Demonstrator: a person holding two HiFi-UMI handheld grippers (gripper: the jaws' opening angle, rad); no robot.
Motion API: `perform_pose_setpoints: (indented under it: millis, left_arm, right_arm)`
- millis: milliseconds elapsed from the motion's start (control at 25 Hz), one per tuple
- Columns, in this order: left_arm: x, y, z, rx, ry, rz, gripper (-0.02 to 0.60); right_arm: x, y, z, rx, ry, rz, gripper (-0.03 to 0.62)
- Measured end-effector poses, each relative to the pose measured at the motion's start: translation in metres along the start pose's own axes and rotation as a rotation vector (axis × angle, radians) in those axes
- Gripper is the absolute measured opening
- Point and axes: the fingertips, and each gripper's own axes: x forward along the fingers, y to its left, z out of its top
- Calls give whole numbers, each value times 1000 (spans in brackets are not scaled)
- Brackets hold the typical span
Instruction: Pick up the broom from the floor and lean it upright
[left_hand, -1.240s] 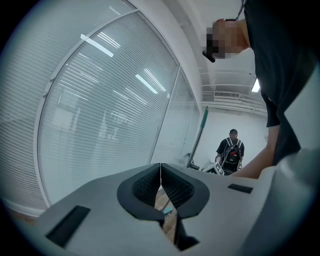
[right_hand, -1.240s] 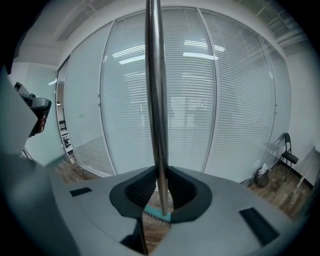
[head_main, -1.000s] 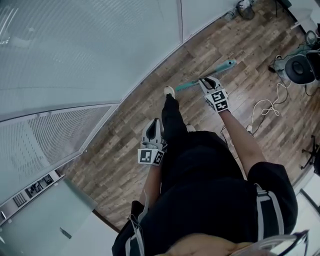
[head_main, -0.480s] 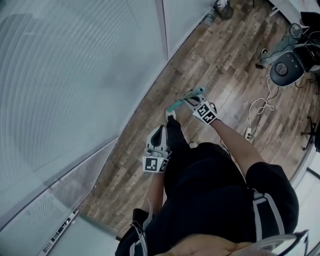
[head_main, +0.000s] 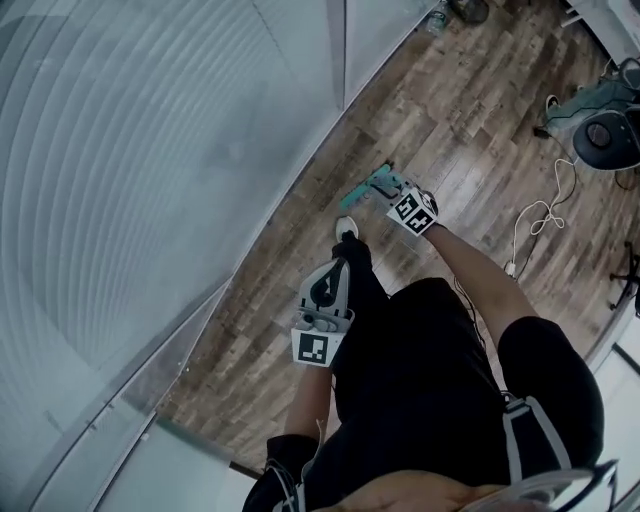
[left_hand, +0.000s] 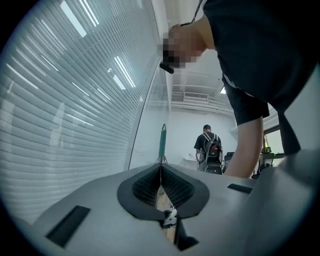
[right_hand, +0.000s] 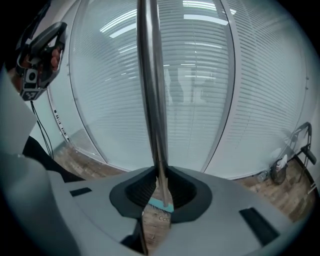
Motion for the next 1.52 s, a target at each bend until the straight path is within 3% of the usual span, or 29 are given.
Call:
perform_pose_setpoints:
  millis: [120,240,360,520,800,1080,1280,1520]
  left_arm:
    - [12,7,-34,-5,7,-4,20]
    - [25,23,-71,-35,8,60,20]
    - [36,33,-105,-95,0,93,20]
    - [46,41,-136,-213,-26,65,20]
    - [31,55,-159,-257,-4,18,20]
    - [5,77,-182,-271,40,93,20]
    - [1,71,-173,-145,45,85,20]
    - [6,61,-170,-161,51,54,20]
  right_arm:
    - [44,-21,-49,78,12,-8,80]
    - [86,-34,-83,94,39,25,80]
    - [126,-47,-113,82,93,60,80]
    - [174,-65,-142,64,138,59,80]
    - [232,-112,-139,184,74,-12,80]
    - [275,-154,-119,244,114,-67,81]
    - [288,-166,-115,225,170,-94,81]
    - [285,-173,-115,238,198,-125,81]
